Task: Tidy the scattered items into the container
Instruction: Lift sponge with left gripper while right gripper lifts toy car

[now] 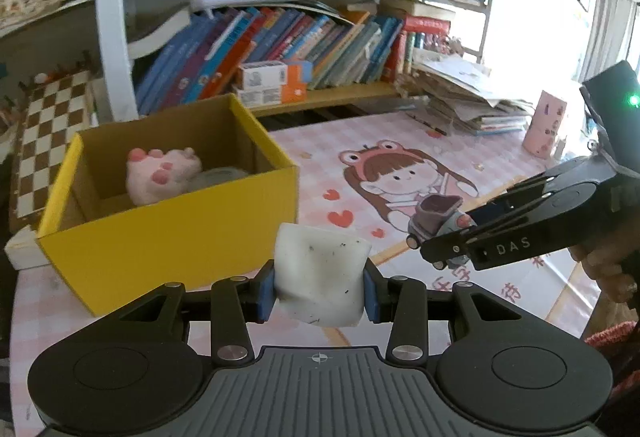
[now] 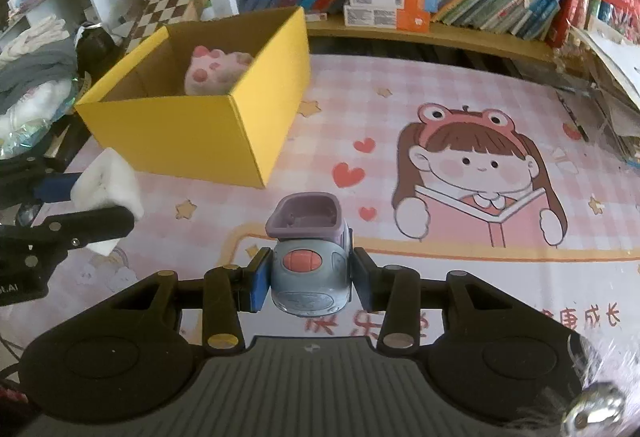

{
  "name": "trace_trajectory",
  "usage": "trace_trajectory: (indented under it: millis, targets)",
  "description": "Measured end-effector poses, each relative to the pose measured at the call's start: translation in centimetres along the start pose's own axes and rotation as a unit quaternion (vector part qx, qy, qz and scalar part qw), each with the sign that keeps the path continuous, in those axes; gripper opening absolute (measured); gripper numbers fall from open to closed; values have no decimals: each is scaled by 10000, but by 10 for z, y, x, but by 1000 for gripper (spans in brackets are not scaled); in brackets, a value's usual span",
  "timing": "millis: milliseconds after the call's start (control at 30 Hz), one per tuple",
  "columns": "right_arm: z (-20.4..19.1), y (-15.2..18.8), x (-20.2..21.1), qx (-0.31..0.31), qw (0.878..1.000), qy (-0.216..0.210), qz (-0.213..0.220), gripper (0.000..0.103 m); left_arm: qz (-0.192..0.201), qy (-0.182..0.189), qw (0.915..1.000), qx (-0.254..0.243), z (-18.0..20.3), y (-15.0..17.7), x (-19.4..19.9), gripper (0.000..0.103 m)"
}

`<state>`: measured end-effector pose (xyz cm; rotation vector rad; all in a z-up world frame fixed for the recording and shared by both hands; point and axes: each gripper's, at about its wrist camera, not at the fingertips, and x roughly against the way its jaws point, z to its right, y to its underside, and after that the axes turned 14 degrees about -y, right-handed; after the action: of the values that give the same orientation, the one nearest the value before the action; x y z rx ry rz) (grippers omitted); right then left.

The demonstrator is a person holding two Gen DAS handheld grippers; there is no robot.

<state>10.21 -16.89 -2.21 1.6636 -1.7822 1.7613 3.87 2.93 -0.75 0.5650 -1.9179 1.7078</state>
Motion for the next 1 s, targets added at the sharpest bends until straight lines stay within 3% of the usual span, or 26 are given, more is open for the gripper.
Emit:
trace_trajectory:
  millis: [500, 767, 1000]
  targets:
    - [-44, -20, -9, 146, 9997, 56, 162, 40, 236, -62, 9995, 207, -50, 3, 10, 40]
    - [-61, -64, -22, 604, 9972, 10, 438, 40, 634, -198, 9976, 172, -71, -21, 8, 40]
    - [-75, -104, -35, 1022, 9926, -25, 654, 40, 799, -532, 9954, 74, -95, -50, -20, 40]
